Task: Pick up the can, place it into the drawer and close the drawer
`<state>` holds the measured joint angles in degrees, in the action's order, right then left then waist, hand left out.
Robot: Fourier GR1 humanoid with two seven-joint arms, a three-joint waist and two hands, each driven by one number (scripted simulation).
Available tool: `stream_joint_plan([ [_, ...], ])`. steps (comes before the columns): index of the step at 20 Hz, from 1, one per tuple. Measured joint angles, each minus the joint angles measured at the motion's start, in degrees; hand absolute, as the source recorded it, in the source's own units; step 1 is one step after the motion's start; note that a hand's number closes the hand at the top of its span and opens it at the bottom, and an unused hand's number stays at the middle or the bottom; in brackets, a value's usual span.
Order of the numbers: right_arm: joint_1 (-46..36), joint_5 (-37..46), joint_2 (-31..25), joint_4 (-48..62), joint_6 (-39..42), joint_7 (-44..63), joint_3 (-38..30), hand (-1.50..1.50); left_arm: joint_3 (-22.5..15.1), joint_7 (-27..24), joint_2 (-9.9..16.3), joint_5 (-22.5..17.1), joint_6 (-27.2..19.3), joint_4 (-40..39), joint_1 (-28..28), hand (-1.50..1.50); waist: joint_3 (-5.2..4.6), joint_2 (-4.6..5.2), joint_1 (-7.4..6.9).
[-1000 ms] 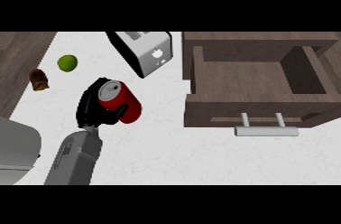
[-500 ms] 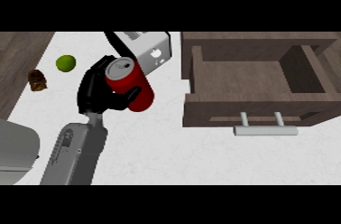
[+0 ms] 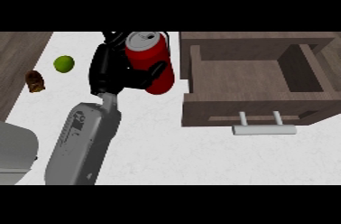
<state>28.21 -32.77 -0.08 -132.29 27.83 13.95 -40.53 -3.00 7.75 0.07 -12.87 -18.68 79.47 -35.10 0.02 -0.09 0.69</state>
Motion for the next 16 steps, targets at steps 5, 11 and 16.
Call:
stream_joint_plan([
  [5,-0.85,-0.44,-0.21,0.35,-0.18,0.56,-0.19,-1.50,0.18,2.84,-0.04,-0.02,-3.01,-4.66,-8.61,1.50,-0.01,0.06,0.15],
  [11,-2.51,0.70,-0.47,1.51,-0.24,0.72,0.43,-1.50,-3.13,3.19,-0.06,-1.53,-8.83,-10.07,-16.50,1.50,0.00,0.11,0.31],
  [16,-4.01,1.43,-0.98,1.04,-1.85,1.52,1.33,-1.50,-3.38,3.48,-0.06,-2.99,-11.01,-15.89,-23.71,1.50,0.00,0.18,0.47],
])
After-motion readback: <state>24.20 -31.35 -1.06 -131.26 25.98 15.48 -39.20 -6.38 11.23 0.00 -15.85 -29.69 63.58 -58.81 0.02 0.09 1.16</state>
